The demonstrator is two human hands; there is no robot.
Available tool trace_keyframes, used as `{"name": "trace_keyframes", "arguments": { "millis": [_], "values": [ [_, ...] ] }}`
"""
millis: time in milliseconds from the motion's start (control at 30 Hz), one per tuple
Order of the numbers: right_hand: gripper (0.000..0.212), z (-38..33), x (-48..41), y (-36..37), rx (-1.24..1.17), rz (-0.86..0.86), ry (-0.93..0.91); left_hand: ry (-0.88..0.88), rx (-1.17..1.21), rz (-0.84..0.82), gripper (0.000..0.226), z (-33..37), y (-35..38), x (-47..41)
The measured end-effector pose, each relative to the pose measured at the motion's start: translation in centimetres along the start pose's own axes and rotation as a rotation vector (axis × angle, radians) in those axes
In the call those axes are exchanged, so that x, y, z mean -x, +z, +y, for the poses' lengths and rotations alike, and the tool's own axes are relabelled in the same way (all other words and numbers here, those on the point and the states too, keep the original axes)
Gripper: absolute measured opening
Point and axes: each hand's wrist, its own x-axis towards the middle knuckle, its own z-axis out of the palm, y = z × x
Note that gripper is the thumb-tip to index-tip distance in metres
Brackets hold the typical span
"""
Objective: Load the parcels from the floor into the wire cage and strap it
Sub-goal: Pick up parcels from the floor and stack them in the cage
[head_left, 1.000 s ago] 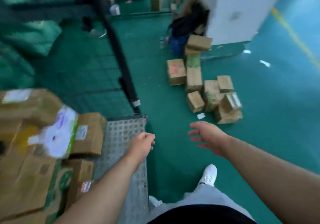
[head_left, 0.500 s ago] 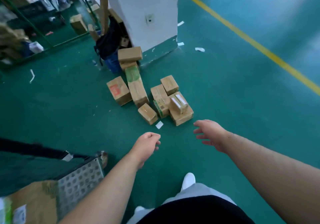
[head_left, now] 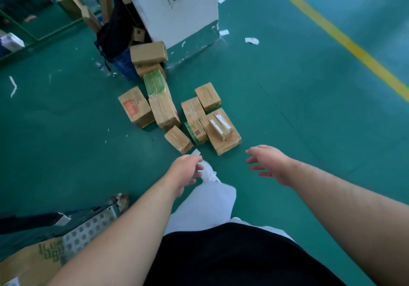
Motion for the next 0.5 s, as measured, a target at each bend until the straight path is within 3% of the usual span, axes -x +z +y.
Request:
{"name": "trace_keyframes", "arguments": {
  "millis": [300, 500],
  "values": [
    [0.025, -6.9, -11.4, -4.2, 0.035, 0.091, 0.177, -0.111, -0.127, -0.089, 0.027, 11.2, 1.0, -15.1],
    [0.021, -9.4, -19.7, -4.5, 0.243, -0.041, 0.252, -0.216, -0.129, -0.118, 0.028, 14.5, 1.8, -23.2]
  ]
}}
